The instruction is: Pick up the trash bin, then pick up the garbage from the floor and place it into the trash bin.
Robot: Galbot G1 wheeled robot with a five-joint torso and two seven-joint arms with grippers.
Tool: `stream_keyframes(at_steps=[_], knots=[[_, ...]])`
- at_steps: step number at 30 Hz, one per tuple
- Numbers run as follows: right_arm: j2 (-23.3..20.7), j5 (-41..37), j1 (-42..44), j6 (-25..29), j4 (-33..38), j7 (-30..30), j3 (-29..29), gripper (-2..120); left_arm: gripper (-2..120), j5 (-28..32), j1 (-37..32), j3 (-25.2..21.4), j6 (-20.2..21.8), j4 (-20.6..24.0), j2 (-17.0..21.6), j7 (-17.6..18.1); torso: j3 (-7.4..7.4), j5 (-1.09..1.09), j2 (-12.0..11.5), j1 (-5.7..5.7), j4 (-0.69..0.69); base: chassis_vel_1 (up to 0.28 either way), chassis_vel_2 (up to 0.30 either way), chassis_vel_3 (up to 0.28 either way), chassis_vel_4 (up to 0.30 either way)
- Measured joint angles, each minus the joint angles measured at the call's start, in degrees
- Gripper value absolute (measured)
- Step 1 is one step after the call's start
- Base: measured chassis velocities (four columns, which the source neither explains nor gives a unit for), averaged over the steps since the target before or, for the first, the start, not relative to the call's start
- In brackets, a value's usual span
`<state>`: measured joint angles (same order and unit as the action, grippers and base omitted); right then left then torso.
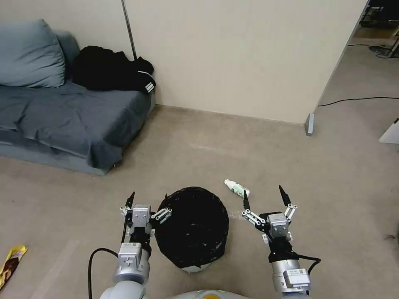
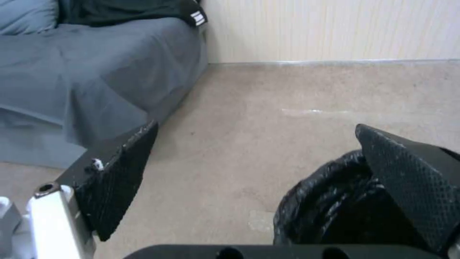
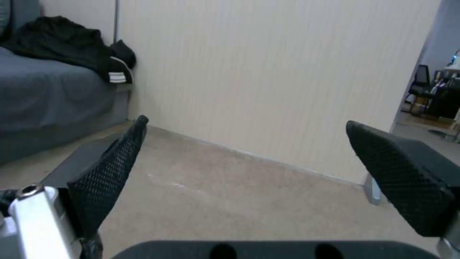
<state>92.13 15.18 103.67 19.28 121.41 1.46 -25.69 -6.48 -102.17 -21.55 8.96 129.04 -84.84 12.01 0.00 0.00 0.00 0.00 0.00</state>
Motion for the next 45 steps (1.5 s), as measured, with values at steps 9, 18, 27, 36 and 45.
stream_keyframes(at_steps=[9, 18, 27, 36, 45], knots=[[0.0, 0.02, 0.02, 0.37, 0.01, -0.34, -0.01, 100, 100, -0.03, -0.03, -0.01, 0.06, 0.29, -0.02, -0.01, 0.0, 0.0, 0.0, 0.0, 0.0, 0.018, -0.023, -0.035, 0.024], [0.0, 0.03, -0.02, 1.43, -0.02, -0.55, 0.02, 100, 99, -0.18, 0.71, -1.17, 0.81, 2.58, -0.06, -1.43, 0.0, 0.0, 0.0, 0.0, 0.0, 0.0, 0.0, 0.0, 0.0], [0.0, 0.6, -0.09, 2.18, -0.28, -0.55, 0.08, 100, 99, 0.74, 2.48, -2.68, 2.97, 4.79, -0.07, -1.96, 0.0, 0.0, 0.0, 0.0, 0.0, 0.0, 0.0, 0.0, 0.0], [0.0, 0.85, -0.14, 2.2, -0.35, -0.55, 0.11, 100, 99, 3.33, 5.37, -3.28, 8.34, 6.79, -0.44, 1.18, 0.0, -0.01, 0.0, 0.0, 0.0, 0.0, 0.0, 0.0, 0.0], [0.0, 1.16, -0.17, 2.2, -0.44, -0.57, 0.12, 100, 100, 6.74, 6.72, -4.01, 20.46, 9.0, -0.5, 1.85, 0.0, 0.0, 0.0, 0.0, 0.0, 0.0, 0.0, 0.0, 0.0]])
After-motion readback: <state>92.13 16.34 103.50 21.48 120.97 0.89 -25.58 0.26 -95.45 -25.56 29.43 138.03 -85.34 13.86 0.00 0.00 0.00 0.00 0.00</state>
